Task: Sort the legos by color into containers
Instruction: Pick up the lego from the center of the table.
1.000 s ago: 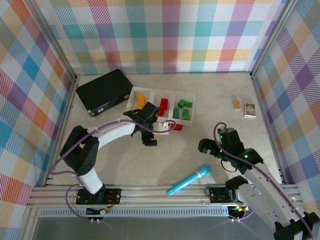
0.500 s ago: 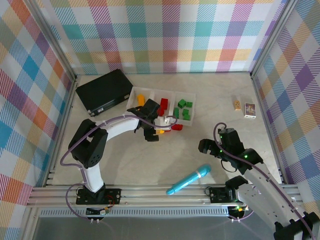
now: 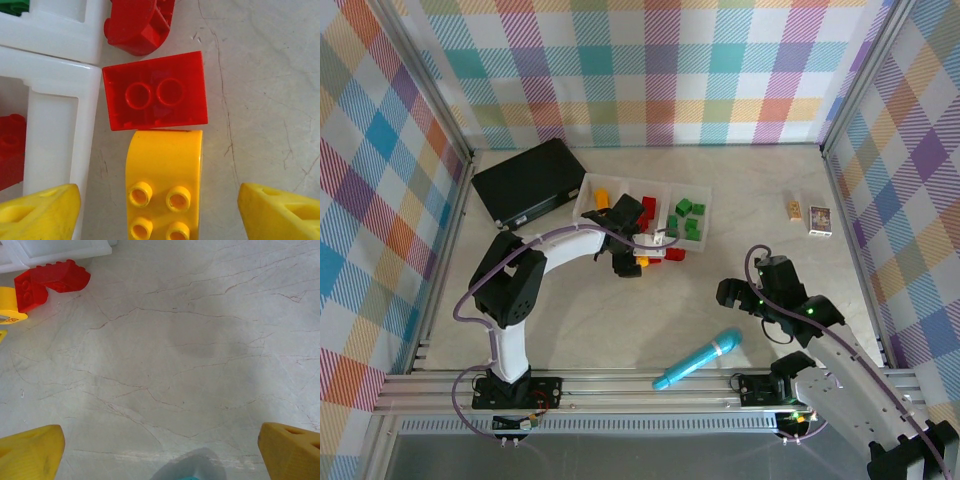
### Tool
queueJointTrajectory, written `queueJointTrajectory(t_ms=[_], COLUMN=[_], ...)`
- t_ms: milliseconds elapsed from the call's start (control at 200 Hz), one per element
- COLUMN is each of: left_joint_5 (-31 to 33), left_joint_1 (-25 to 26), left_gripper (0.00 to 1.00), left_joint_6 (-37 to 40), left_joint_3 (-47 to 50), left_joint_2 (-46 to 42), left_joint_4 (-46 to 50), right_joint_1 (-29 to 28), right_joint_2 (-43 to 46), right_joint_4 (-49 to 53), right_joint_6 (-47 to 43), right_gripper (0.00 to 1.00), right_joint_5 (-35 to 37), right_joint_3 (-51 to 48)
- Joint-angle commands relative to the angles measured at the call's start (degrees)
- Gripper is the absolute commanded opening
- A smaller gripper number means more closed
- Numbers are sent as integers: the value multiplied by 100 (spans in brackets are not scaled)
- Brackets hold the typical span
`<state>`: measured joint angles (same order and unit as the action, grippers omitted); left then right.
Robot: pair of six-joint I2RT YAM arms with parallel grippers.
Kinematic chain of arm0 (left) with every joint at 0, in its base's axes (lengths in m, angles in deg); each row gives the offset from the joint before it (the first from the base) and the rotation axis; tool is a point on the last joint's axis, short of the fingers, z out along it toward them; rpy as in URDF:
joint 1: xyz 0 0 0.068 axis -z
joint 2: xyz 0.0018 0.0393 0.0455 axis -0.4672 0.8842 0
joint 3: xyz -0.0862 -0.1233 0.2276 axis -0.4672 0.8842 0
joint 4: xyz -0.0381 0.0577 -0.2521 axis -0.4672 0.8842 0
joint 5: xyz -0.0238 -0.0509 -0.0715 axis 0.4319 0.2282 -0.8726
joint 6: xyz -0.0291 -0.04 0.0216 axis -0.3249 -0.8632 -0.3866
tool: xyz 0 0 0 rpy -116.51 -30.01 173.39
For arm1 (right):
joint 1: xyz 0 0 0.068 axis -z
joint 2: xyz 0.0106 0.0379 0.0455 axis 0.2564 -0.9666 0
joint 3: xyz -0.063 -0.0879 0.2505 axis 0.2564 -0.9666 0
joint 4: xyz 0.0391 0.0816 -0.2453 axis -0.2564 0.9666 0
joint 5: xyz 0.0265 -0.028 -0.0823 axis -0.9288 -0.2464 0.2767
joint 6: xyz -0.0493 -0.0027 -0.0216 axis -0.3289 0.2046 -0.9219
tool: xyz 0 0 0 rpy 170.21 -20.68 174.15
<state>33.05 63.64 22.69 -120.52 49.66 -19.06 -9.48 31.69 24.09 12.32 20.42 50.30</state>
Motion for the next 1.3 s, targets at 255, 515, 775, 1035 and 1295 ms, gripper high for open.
queueJointTrajectory(t_ms=[255,515,775,1035,1295], left_joint_5=[277,331,418,776,819], left_joint_1=[64,156,164,200,158], left_gripper=[77,68,42,16,2], left_joint_6=[242,319,367,273,-552], left_joint_3=[-187,-326,-256,123,591], left_joint_2=[420,599,593,329,-576], left_joint_4=[49,184,121,-526,-997], right_joint_1=[43,43,43,43,45], right_joint_2=[-3,20,71,127,305], right_joint_4=[-107,-91,-68,-51,35], right_joint_6=[-85,-85,-59,-49,-1], right_gripper=[99,99,99,99,99], right_joint_5=[27,1,6,-4,-8], right_joint_3=[-30,-15,-33,-12,44])
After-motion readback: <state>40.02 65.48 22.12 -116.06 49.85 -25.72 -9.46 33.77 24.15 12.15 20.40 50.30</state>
